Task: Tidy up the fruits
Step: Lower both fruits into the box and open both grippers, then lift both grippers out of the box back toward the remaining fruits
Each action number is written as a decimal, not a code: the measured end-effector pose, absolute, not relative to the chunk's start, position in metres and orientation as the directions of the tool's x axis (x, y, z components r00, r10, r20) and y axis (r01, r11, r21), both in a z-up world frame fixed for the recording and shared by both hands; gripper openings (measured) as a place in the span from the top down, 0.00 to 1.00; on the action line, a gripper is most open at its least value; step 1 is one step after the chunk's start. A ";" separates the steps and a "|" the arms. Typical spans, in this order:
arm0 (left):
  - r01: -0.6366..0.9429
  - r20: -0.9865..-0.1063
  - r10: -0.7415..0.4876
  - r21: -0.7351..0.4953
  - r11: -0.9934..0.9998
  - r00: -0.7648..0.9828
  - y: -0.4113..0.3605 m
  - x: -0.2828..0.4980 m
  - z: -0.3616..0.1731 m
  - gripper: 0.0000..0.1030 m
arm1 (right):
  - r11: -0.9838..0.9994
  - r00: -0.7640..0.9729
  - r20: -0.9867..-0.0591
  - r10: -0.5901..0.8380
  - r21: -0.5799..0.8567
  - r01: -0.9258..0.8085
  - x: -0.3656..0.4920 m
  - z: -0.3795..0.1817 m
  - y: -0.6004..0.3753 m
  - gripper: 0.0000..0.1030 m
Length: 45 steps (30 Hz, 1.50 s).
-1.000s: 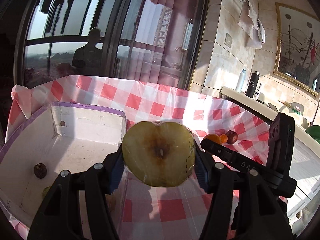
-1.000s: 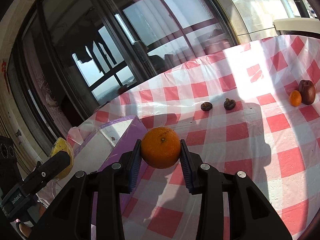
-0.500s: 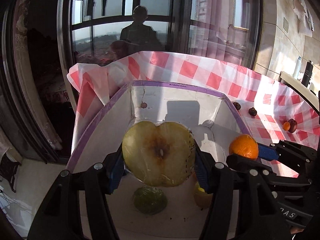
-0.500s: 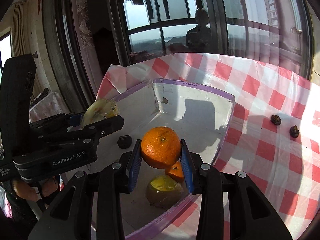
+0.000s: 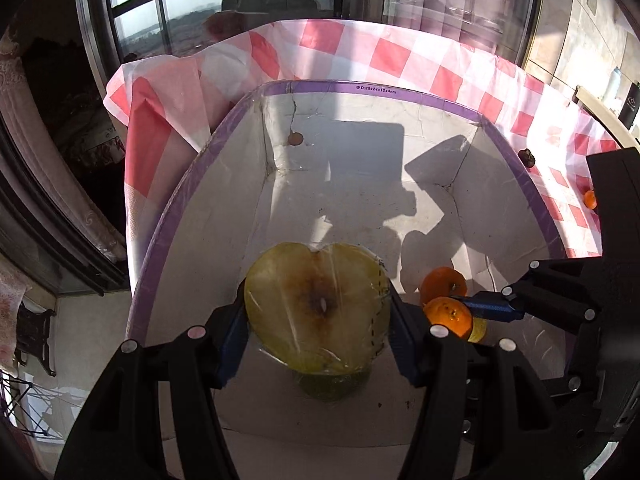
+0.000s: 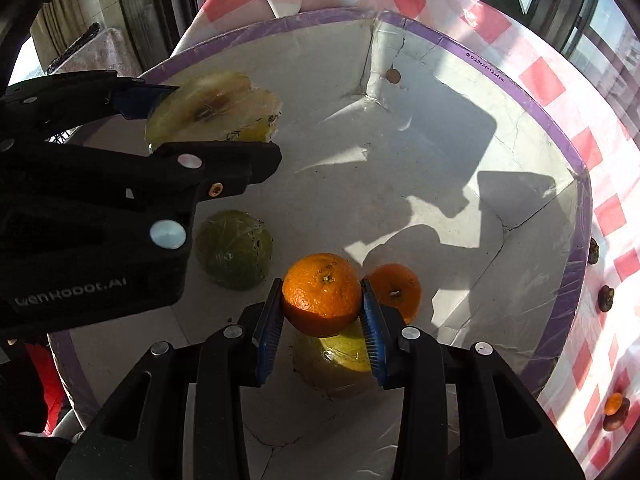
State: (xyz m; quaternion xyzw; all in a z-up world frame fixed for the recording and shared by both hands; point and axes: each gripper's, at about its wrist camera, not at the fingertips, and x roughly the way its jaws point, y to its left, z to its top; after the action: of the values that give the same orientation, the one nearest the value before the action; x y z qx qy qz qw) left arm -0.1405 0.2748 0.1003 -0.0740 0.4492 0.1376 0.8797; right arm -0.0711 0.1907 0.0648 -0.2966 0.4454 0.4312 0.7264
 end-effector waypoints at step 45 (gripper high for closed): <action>0.093 -0.548 -0.148 -0.128 0.987 0.823 0.015 -0.035 0.062 0.02 | 0.972 0.810 -0.576 0.110 0.232 0.032 0.025 0.038 -0.213 0.16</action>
State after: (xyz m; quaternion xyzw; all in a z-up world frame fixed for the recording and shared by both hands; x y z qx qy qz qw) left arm -0.0348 0.0153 0.0617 -0.0477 0.2904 -0.0631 0.9536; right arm 0.0250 -0.2131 0.0379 0.1160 0.3073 0.0207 0.9443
